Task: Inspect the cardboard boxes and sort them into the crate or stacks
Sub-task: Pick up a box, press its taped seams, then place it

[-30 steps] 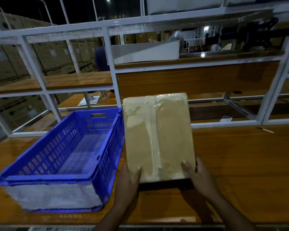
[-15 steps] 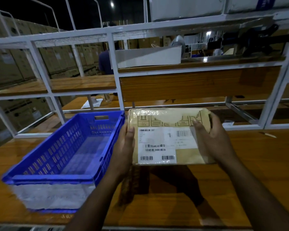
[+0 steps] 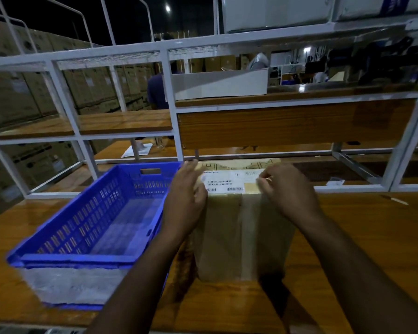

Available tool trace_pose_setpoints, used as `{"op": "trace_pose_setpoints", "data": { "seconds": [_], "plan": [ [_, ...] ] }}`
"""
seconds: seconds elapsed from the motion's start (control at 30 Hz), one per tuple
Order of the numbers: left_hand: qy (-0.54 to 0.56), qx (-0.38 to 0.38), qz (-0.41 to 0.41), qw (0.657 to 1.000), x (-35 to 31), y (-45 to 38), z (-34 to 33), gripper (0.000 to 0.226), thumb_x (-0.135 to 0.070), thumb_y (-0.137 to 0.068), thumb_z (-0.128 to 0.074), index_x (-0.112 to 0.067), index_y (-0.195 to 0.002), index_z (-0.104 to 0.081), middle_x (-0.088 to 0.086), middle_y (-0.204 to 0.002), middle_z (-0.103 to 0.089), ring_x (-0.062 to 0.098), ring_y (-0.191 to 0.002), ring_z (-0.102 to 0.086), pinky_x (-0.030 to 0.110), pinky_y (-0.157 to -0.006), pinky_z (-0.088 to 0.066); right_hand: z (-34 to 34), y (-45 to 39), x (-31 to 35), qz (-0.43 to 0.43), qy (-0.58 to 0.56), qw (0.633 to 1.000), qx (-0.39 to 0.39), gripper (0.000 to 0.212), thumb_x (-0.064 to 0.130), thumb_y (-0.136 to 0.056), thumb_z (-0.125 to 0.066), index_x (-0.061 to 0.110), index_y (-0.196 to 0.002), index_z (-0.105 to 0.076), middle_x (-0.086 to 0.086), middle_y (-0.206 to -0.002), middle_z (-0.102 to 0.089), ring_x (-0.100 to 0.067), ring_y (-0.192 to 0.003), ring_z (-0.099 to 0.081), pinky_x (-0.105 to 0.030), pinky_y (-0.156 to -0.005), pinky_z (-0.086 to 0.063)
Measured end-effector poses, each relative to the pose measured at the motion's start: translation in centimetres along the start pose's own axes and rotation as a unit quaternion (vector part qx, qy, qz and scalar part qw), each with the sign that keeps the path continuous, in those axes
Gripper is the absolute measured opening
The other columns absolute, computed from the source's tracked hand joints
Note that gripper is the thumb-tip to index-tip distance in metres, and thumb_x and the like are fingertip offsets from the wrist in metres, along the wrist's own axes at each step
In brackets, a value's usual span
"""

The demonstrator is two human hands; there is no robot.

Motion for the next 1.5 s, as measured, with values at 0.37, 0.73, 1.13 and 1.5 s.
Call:
{"op": "trace_pose_setpoints", "data": {
  "seconds": [0.37, 0.73, 1.13, 1.5],
  "plan": [
    [-0.136, -0.006, -0.111, 0.984, 0.3, 0.7, -3.4, 0.046, -0.048, -0.103, -0.038, -0.026, -0.135, -0.062, -0.007, -0.137, -0.064, 0.006, -0.134, -0.048, 0.039, -0.125, -0.012, -3.9, 1.6, 0.0, 0.090, 0.015, 0.995, -0.047, 0.048, 0.048, -0.102, -0.036, 0.020, -0.127, -0.066, 0.001, -0.130, -0.066, -0.013, -0.127, -0.056, -0.042, -0.113, -0.032],
    [-0.145, -0.024, -0.104, 0.984, 1.5, 0.9, -3.0, 0.054, -0.056, -0.101, -0.041, -0.021, -0.136, -0.061, -0.001, -0.140, -0.062, 0.014, -0.135, -0.050, 0.045, -0.116, -0.037, -4.0, 2.4, -1.9, 0.101, 0.046, 0.993, -0.050, 0.057, 0.058, -0.099, -0.032, 0.022, -0.134, -0.058, 0.000, -0.140, -0.059, -0.016, -0.135, -0.048, -0.045, -0.119, -0.021],
    [-0.055, -0.027, -0.046, 0.997, 2.1, 1.9, -2.7, 0.070, -0.065, -0.095, -0.042, -0.024, -0.152, -0.040, -0.003, -0.158, -0.040, 0.010, -0.146, -0.032, 0.038, -0.112, -0.040, -3.9, 2.6, -3.2, 0.071, -0.058, 0.993, -0.068, 0.051, 0.052, -0.099, -0.045, 0.018, -0.134, -0.059, -0.003, -0.141, -0.057, -0.019, -0.136, -0.045, -0.042, -0.113, -0.034],
    [0.278, -0.019, 0.149, 0.949, 2.4, 6.0, -4.1, 0.050, -0.071, -0.092, -0.039, -0.043, -0.133, -0.044, -0.031, -0.124, -0.059, -0.008, -0.115, -0.058, 0.026, -0.091, -0.054, -5.1, 3.9, -4.3, -0.152, -0.325, 0.930, -0.079, 0.090, 0.076, -0.085, -0.043, 0.037, -0.156, -0.005, -0.001, -0.161, -0.019, -0.025, -0.144, -0.025, -0.053, -0.105, -0.040]
  ]
}}
Point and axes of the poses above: each hand's wrist, its own y-axis away from the middle knuckle, its own z-axis out of the back of the hand, x = y × z, the point moved 2 cm from there along -y, towards the middle knuckle
